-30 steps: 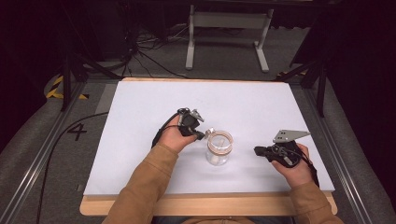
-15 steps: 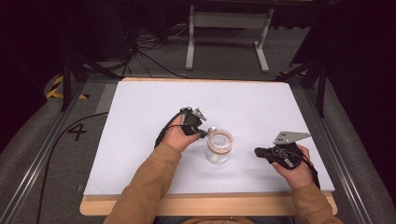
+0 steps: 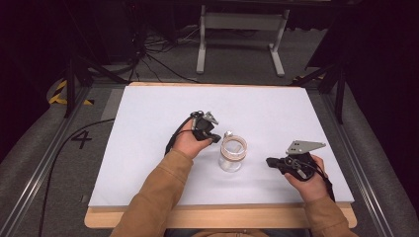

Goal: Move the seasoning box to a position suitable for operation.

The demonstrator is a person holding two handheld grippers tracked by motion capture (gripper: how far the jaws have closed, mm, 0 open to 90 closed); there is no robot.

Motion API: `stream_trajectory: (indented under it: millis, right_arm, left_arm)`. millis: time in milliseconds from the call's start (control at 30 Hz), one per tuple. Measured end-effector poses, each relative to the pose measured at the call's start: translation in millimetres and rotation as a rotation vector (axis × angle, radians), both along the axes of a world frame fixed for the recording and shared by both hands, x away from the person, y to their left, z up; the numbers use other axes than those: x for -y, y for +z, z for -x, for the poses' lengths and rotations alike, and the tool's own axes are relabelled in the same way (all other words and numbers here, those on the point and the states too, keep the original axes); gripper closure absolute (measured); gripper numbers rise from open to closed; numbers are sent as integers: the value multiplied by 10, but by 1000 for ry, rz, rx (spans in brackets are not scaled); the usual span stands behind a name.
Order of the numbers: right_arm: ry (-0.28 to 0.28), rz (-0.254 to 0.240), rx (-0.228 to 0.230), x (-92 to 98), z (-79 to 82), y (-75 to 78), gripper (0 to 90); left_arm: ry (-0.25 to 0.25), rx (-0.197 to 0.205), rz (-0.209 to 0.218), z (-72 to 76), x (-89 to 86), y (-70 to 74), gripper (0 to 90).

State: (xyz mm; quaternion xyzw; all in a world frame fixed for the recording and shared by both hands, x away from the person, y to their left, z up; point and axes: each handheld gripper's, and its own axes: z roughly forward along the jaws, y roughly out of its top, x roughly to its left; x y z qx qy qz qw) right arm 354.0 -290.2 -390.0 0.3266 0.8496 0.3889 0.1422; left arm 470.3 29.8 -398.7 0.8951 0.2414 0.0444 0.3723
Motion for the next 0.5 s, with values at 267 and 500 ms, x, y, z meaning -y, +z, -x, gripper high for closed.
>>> stream_trajectory:
  millis: [267, 500]
  right_arm:
    - [60, 12, 7, -474, -365, -136, 900]
    - [45, 45, -24, -570, -538, -237, 900]
  left_arm:
    - [53, 22, 15, 199, -312, 129, 894]
    - [94, 21, 25, 295, -484, 135, 893]
